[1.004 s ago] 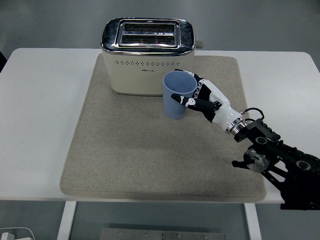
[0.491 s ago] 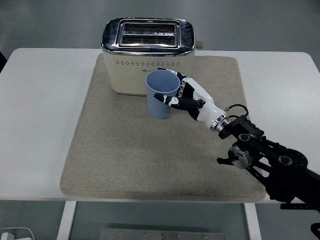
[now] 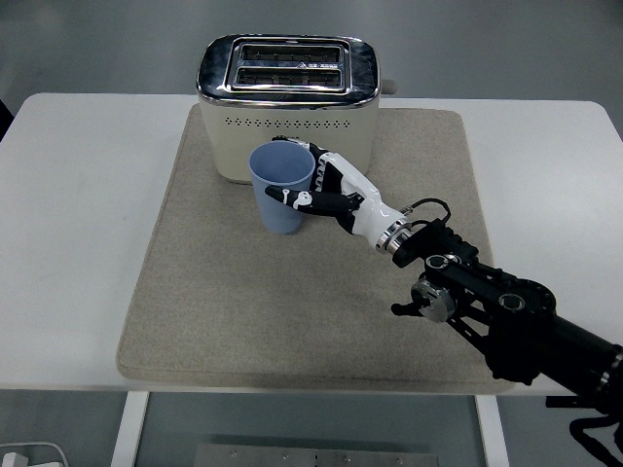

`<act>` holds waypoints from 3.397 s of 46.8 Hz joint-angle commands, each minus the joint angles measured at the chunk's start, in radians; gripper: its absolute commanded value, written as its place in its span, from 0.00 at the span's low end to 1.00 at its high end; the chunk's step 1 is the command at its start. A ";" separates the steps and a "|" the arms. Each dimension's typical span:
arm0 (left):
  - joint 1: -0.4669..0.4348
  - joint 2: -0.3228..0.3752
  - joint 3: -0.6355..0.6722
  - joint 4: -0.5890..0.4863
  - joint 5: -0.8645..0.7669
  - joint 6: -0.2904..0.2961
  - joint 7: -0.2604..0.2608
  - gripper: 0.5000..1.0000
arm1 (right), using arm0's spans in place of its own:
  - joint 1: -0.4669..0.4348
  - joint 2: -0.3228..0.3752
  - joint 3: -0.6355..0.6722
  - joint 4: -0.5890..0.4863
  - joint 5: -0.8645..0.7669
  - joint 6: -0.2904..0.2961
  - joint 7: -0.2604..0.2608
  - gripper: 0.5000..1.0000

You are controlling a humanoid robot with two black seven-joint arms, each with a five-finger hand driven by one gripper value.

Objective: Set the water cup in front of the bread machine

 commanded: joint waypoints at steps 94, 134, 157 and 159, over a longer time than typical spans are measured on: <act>-0.001 0.000 0.000 0.002 -0.001 0.000 0.000 1.00 | -0.035 0.001 -0.016 0.009 -0.006 -0.046 0.012 0.85; -0.001 0.000 0.001 0.002 -0.001 0.001 0.000 1.00 | -0.035 -0.025 -0.017 0.018 0.009 -0.023 0.007 0.85; 0.000 0.000 0.003 0.002 -0.001 0.001 0.000 1.00 | -0.034 -0.047 -0.016 0.018 0.012 -0.018 0.007 0.85; -0.001 0.000 0.003 0.002 -0.001 0.001 0.000 1.00 | -0.032 -0.050 -0.016 0.019 0.012 -0.018 0.007 0.85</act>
